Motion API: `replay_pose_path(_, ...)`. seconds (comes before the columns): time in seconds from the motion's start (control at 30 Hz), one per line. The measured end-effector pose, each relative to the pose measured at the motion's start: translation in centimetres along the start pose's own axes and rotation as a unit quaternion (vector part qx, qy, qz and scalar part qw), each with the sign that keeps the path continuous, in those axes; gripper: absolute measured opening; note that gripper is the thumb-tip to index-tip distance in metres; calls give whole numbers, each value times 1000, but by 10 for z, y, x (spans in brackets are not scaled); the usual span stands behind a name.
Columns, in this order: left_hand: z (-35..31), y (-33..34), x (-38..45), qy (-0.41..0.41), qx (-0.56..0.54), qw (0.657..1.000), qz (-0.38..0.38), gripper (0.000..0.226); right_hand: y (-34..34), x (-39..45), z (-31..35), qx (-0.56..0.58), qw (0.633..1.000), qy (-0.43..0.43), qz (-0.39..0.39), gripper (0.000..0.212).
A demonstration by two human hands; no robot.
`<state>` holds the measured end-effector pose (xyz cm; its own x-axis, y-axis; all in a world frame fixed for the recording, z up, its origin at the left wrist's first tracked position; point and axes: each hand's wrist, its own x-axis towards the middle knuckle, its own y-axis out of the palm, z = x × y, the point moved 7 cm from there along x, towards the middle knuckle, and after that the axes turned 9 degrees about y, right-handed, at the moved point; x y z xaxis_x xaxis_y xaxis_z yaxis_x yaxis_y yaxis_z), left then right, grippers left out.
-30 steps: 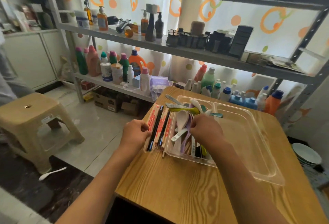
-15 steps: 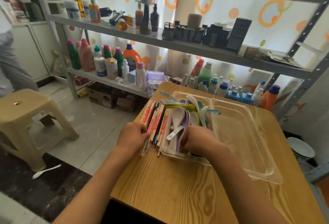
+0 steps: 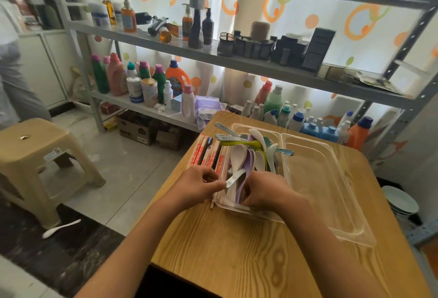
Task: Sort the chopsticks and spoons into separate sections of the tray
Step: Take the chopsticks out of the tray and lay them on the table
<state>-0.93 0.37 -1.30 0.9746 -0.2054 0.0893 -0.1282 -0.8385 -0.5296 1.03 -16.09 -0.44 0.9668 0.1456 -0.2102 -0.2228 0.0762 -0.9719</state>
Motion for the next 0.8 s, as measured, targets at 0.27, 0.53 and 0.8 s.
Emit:
replay_pose_path(0.27,4,4,-2,8,-17,1000,10,39,5,1,5,12,999,-12,52,18)
replay_pose_path(0.53,2,4,-3,-1,-12,1000,7,36,5,0,9,61,995,-15,75,20)
replay_pose_path(0.8,-4,5,-6,3,-11,1000,15,29,-22,-12,-4,198,978,-27,63,13)
